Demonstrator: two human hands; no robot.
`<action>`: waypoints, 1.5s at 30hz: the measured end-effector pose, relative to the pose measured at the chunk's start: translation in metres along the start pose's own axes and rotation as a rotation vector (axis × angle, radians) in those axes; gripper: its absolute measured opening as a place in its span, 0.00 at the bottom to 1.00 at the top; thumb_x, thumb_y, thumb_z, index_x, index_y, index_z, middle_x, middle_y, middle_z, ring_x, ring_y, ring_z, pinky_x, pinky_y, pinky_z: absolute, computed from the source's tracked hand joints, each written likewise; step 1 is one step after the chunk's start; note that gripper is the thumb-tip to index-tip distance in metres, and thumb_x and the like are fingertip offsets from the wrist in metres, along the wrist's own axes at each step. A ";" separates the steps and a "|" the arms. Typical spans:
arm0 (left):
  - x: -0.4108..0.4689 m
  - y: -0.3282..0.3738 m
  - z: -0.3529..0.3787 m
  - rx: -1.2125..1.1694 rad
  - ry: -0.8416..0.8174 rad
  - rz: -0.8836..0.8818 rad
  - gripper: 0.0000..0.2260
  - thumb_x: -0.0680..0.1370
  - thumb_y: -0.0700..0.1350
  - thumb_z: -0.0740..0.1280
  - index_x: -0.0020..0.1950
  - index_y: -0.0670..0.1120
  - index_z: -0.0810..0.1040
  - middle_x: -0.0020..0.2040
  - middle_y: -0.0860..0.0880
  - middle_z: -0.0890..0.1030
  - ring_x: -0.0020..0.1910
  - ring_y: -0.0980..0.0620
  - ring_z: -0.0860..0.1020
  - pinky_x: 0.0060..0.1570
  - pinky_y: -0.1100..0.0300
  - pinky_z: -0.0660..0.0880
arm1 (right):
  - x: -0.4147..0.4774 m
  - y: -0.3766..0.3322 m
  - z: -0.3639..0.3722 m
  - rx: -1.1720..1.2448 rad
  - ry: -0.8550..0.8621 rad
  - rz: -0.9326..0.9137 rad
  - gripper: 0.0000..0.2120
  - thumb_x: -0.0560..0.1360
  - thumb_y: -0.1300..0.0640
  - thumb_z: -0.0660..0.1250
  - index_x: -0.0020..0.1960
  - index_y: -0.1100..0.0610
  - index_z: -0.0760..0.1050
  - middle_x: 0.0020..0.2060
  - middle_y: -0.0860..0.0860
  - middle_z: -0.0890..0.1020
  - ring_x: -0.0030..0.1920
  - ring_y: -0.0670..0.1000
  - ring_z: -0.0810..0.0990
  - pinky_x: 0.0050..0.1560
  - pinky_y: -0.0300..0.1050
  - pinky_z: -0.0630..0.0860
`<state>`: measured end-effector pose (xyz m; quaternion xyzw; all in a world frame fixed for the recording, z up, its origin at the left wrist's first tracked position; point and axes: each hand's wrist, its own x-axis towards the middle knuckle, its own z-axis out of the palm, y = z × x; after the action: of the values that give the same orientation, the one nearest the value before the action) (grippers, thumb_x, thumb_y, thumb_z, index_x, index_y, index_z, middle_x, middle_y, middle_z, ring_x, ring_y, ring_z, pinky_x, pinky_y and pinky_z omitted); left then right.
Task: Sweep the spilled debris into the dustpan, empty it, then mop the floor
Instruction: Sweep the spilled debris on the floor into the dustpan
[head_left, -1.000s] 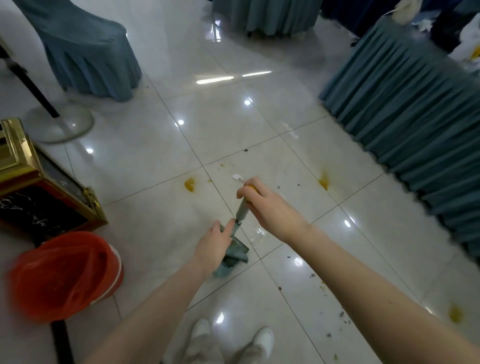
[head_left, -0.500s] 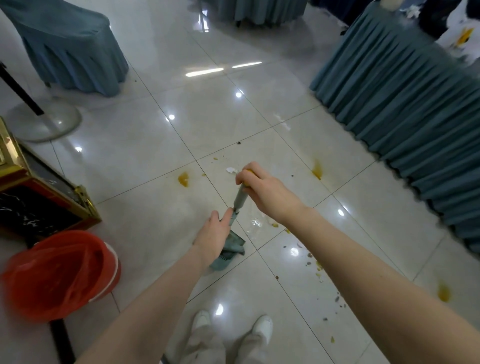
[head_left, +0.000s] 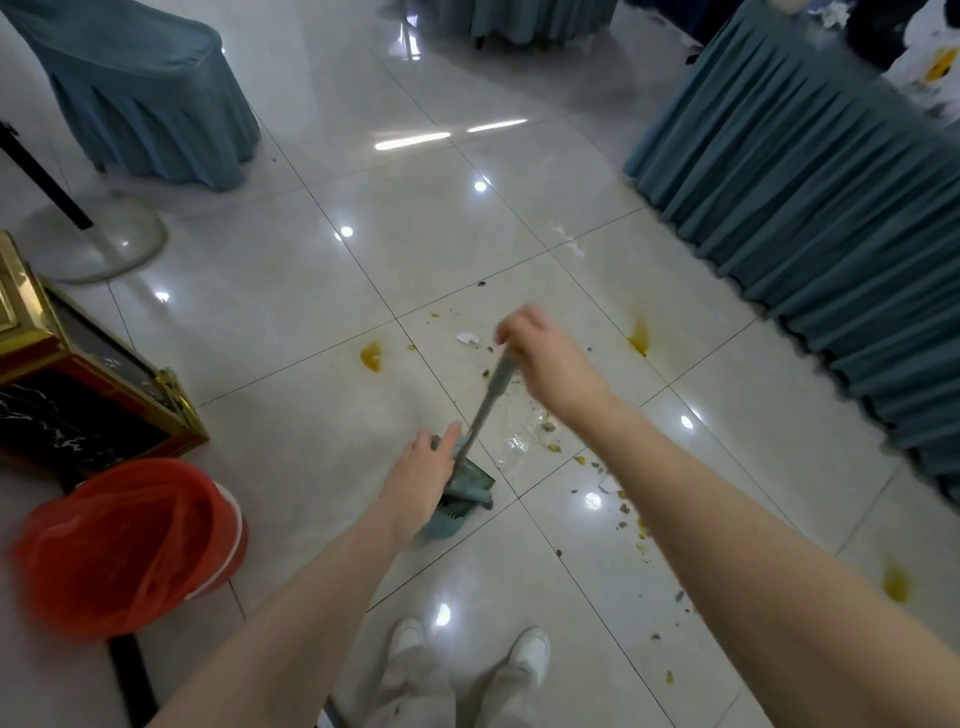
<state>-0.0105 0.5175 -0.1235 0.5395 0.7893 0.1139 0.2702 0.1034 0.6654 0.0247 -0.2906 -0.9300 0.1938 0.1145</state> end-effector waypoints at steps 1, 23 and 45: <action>-0.008 -0.007 0.003 0.003 -0.017 -0.020 0.23 0.82 0.45 0.56 0.76 0.52 0.55 0.57 0.44 0.68 0.48 0.47 0.72 0.53 0.55 0.73 | 0.002 0.009 -0.008 -0.002 0.018 0.073 0.13 0.76 0.67 0.62 0.52 0.50 0.69 0.53 0.47 0.70 0.46 0.56 0.77 0.47 0.58 0.77; 0.001 -0.004 -0.001 -0.050 -0.063 0.054 0.21 0.82 0.47 0.57 0.75 0.51 0.58 0.55 0.42 0.75 0.43 0.43 0.77 0.41 0.53 0.73 | -0.120 0.000 0.065 -0.184 -0.287 0.396 0.13 0.78 0.64 0.60 0.60 0.59 0.76 0.52 0.54 0.77 0.48 0.57 0.79 0.47 0.50 0.77; -0.036 0.001 0.023 0.018 -0.027 0.052 0.23 0.82 0.48 0.57 0.77 0.53 0.55 0.58 0.43 0.73 0.40 0.45 0.73 0.41 0.52 0.71 | -0.234 0.006 0.128 -0.169 -0.680 0.973 0.26 0.79 0.65 0.52 0.75 0.50 0.58 0.47 0.54 0.72 0.43 0.54 0.72 0.42 0.45 0.72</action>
<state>0.0130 0.4826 -0.1308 0.5637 0.7723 0.1066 0.2729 0.2532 0.4952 -0.1159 -0.6127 -0.6868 0.2316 -0.3150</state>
